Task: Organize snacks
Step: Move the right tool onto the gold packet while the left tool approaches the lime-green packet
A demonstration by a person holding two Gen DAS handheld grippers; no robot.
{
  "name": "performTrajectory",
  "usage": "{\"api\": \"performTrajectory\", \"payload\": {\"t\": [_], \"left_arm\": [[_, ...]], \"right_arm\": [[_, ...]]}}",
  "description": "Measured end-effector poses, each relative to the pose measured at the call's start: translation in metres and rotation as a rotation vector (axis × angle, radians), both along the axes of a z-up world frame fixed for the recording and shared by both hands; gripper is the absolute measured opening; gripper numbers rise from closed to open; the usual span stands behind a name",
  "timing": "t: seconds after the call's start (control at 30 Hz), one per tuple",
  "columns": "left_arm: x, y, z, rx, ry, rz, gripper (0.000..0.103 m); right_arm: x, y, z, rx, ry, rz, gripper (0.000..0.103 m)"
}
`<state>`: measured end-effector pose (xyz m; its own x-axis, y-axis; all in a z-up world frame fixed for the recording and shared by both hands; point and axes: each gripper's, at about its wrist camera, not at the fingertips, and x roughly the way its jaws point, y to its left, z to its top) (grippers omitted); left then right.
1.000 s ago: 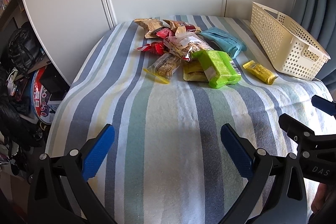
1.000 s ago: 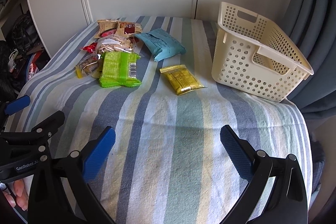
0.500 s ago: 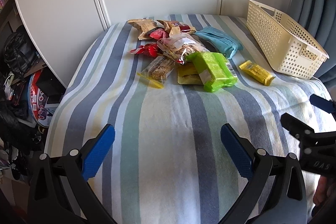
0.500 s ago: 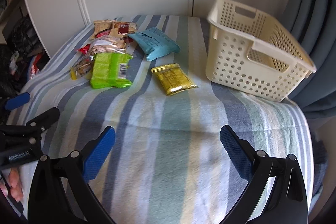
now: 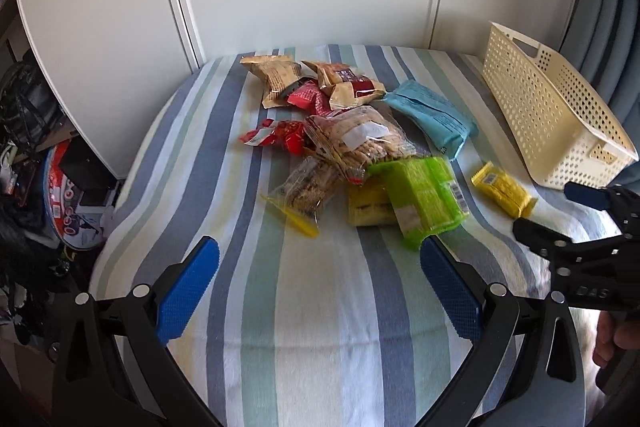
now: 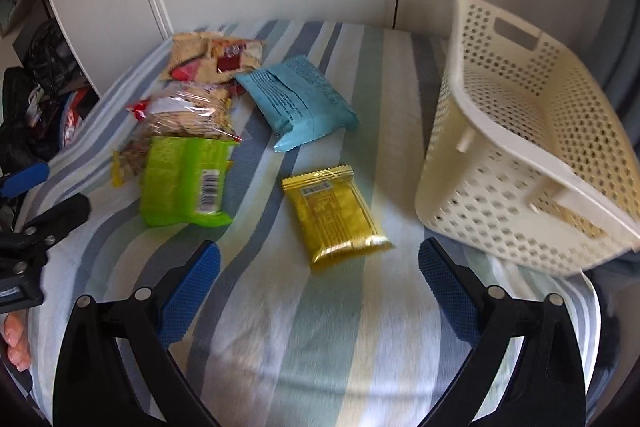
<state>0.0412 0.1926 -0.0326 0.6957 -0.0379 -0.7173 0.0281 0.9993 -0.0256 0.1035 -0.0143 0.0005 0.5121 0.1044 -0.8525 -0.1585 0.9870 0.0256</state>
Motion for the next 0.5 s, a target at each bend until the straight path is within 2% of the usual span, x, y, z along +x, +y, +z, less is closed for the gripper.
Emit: {"api": "performTrajectory", "payload": {"t": [0.1,0.2,0.37,0.43,0.47,0.5], "left_arm": [[0.008,-0.001,-0.002,-0.019,0.008,-0.008,0.101],[0.014,-0.003,-0.004,-0.017,0.009,-0.015,0.101],[0.022,-0.005,-0.005,-0.023,0.012,-0.034,0.101],[0.024,-0.007,-0.006,-0.024,0.013,-0.038,0.101],[0.024,-0.007,-0.006,-0.026,0.014,-0.04,0.101],[0.025,-0.008,-0.006,-0.027,0.015,-0.041,0.101]], "right_arm": [[0.015,0.0,-0.008,0.013,0.055,0.006,0.086],[0.025,0.006,-0.013,-0.045,0.069,0.017,0.085],[0.044,0.007,-0.024,-0.081,0.122,0.025,0.076],[0.052,0.004,-0.029,-0.047,0.156,0.023,0.065],[0.054,0.003,-0.03,-0.026,0.167,0.025,0.064],[0.055,0.003,-0.03,-0.027,0.164,0.028,0.059]]}}
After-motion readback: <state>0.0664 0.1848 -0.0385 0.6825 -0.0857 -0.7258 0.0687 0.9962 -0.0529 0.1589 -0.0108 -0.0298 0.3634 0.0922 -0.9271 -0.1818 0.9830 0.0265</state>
